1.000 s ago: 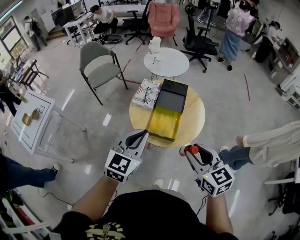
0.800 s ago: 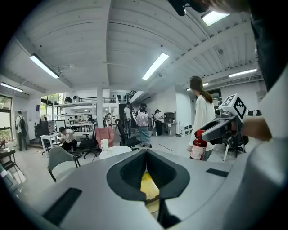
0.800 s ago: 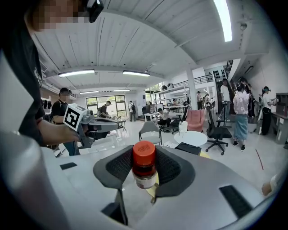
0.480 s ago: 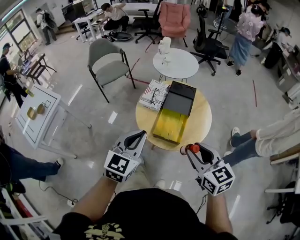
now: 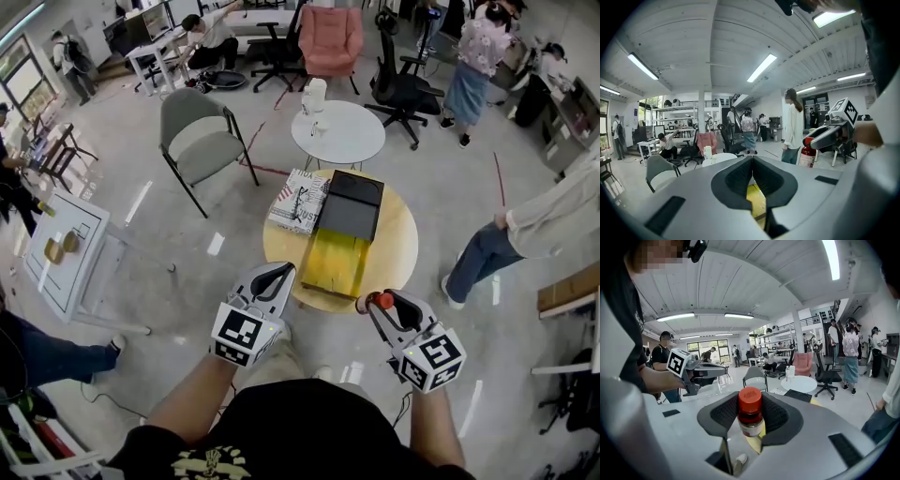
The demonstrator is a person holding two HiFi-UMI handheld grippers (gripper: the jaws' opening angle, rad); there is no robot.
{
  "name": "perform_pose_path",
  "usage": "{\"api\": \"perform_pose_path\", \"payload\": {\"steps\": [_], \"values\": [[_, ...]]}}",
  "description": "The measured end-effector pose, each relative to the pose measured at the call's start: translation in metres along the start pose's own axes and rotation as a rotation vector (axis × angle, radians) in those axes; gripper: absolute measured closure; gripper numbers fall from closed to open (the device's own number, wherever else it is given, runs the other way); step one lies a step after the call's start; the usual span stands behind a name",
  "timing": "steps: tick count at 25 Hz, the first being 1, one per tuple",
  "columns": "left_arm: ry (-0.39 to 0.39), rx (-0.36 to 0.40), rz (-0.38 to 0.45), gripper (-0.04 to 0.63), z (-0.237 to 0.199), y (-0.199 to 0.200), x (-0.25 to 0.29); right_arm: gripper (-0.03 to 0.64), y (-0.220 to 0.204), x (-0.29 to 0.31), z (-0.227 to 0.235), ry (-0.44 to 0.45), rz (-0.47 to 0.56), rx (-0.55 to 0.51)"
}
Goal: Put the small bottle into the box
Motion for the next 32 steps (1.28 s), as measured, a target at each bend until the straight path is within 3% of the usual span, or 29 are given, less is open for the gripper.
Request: {"api": "perform_pose_path", "payload": {"steps": [32], "values": [[-0.154, 0.036, -0.017, 0.577, -0.087, 0.015, 0.105, 0.46, 0.05, 0.08, 0.056, -0.117, -0.002, 0.055]]}}
Point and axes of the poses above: the fingertips, and each gripper's own axes: x forward along the fingers, z to its right, y out of its top, the point moved 8 cm from there along -x, backward along the fingers, and after that the axes turned 3 degrees about x, right-handed, at the moved point
